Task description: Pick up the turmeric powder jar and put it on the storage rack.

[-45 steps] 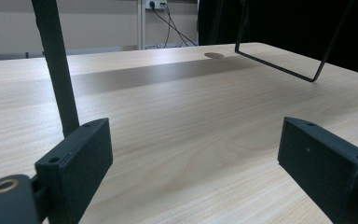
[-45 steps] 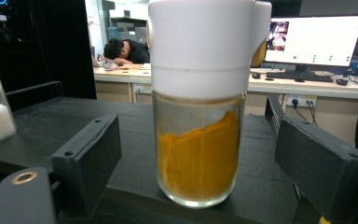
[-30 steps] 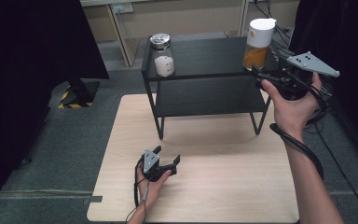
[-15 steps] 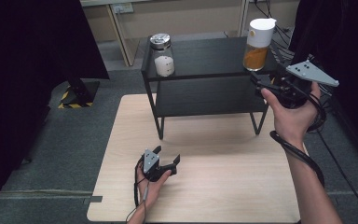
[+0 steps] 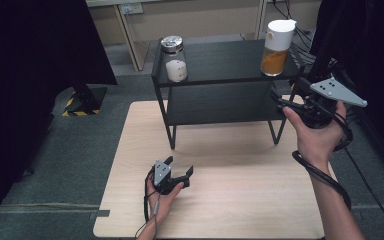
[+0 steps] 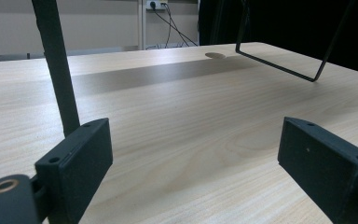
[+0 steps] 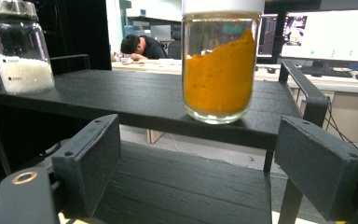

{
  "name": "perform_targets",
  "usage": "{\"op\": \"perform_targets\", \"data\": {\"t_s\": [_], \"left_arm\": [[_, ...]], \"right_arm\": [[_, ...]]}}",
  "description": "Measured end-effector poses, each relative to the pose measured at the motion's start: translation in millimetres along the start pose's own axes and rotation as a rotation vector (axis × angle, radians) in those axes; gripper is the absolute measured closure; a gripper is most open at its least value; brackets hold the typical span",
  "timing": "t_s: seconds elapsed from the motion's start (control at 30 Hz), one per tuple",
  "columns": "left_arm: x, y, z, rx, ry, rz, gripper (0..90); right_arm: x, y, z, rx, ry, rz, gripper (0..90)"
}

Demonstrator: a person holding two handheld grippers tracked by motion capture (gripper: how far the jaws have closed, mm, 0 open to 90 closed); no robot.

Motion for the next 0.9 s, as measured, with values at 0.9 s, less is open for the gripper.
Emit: {"op": "perform_targets", "data": {"t_s": [0.9], "left_arm": [[-0.2, 0.3, -0.2, -0.001, -0.002, -0.002, 9.4]], "right_arm": [[-17.8, 41.5, -5.4, 0.015, -0.028, 0.047, 14.9]]}}
Point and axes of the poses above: each handheld gripper's, and its own axes: x roughly forward along the jaws, y roughly out of its underside, z roughly to its left, the point moved 4 cm from there along x, roughly forward along the jaws, and after that the axes turned 4 degrees about x, right-handed, at the moved point
